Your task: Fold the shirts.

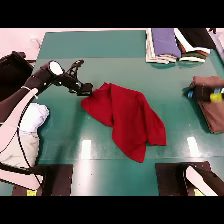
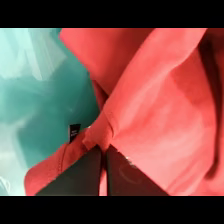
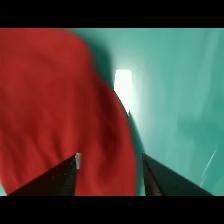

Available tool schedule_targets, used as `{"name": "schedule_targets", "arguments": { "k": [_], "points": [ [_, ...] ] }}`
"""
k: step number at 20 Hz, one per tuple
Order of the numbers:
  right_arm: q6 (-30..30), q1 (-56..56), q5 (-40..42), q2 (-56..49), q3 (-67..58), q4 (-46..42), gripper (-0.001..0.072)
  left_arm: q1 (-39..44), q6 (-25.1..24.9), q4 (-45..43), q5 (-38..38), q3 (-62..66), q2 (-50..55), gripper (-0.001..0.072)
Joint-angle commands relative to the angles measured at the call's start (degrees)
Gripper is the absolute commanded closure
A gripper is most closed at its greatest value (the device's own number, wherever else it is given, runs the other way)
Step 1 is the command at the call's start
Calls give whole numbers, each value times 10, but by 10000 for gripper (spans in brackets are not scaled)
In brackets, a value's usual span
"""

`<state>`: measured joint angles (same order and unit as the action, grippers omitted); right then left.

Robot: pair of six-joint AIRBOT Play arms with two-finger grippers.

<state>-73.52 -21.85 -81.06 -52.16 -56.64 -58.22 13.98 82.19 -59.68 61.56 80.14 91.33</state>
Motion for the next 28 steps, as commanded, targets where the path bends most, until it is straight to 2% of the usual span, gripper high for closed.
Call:
{"name": "schedule_targets", "arguments": {
  "k": [1, 5, 9, 11, 12, 15, 18, 23, 28],
  "points": [
    [-4, -75, -15, -14, 168, -13, 254, -2, -2, 1, 1, 13, 0, 672],
    [-3, -20, 40, -88, 247, 14, 266, -2, -1, 1, 3, 13, 0, 672],
    [-4, 93, 90, -159, 234, 16, 290, -2, -2, 0, 7, 13, 0, 674],
    [-3, 137, 101, -179, 206, 10, 590, -2, -1, -3, 6, 13, -3, 681],
    [8, 153, 101, -183, 186, 10, 692, -2, 0, -10, 2, 13, -12, 681],
    [9, 162, 77, -153, 101, 10, 693, -23, 1, -33, -10, 19, -78, 681],
    [9, 144, 56, -70, -20, 11, 693, -64, -2, -55, 7, 69, -176, 681],
    [-2, 96, 77, 66, -252, 10, 693, -74, -2, -85, 25, 190, -340, 681],
    [-24, 30, 68, 101, -407, 13, 693, -74, -2, -75, 27, 256, -427, 681]
  ]
}}
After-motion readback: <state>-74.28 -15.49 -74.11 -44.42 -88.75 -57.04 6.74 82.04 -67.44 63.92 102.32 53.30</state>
